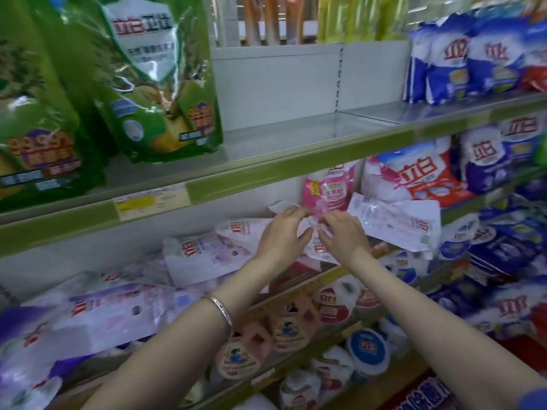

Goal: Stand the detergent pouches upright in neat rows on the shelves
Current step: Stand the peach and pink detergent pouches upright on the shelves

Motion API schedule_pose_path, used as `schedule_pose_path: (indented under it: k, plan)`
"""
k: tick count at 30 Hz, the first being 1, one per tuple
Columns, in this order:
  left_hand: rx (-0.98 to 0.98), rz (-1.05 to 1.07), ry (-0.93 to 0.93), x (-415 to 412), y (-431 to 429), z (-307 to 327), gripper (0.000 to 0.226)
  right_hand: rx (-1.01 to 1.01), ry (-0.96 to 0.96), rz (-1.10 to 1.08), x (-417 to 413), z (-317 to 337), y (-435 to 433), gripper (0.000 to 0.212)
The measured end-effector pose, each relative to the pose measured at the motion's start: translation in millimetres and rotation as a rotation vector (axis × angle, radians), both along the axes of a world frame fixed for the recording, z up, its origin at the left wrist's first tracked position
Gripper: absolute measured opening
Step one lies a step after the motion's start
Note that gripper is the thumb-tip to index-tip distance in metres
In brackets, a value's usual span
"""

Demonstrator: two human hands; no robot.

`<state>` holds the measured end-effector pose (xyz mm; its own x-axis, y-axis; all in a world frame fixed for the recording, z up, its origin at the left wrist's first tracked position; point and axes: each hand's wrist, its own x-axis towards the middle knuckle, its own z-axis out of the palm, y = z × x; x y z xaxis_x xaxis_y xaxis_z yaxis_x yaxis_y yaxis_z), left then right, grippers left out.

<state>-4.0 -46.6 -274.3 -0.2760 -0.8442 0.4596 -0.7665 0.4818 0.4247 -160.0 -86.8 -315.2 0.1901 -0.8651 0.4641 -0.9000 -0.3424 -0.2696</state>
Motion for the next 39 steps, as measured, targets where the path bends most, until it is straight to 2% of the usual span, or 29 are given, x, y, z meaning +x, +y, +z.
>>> schedule_pose_path:
  k: [3, 11, 14, 17, 21, 28, 30, 35, 39]
  plan:
    - [-0.015, 0.006, 0.012, -44.5, -23.9, 4.8, 0.035, 0.035, -0.006, -0.066, -44.9, 5.4, -22.9, 0.02]
    - [0.006, 0.123, 0.028, -142.8, -84.8, -10.9, 0.047, 0.091, 0.122, -0.123, -157.7, 15.7, -80.3, 0.029]
    - [-0.023, 0.175, 0.018, -161.1, -97.4, -15.2, 0.042, 0.141, 0.146, -0.125, -182.5, 13.8, -95.3, 0.031]
    - [-0.039, 0.193, -0.014, -171.2, -105.6, -14.7, 0.034, 0.165, 0.089, -0.117, -195.9, 8.7, -107.5, 0.029]
    - [0.065, 0.204, -0.047, -176.7, -119.3, -12.1, 0.033, 0.155, 0.043, -0.104, -197.8, 1.0, -115.5, 0.024]
    - [0.242, 0.113, 0.122, -188.3, -155.7, -11.5, 0.041, 0.171, 0.011, -0.16, -210.1, 5.0, -131.2, 0.024]
    - [0.296, 0.102, 0.195, -192.4, -168.9, -11.2, 0.044, 0.167, -0.053, -0.183, -214.7, 6.6, -140.1, 0.024]
    - [0.352, 0.109, 0.268, -207.0, -199.1, -16.8, 0.025, 0.154, -0.111, -0.253, -226.6, -4.0, -160.6, 0.018]
    - [0.433, 0.104, 0.252, -227.0, -224.5, -15.9, 0.024, 0.169, -0.156, -0.317, -246.2, -8.5, -189.6, 0.017]
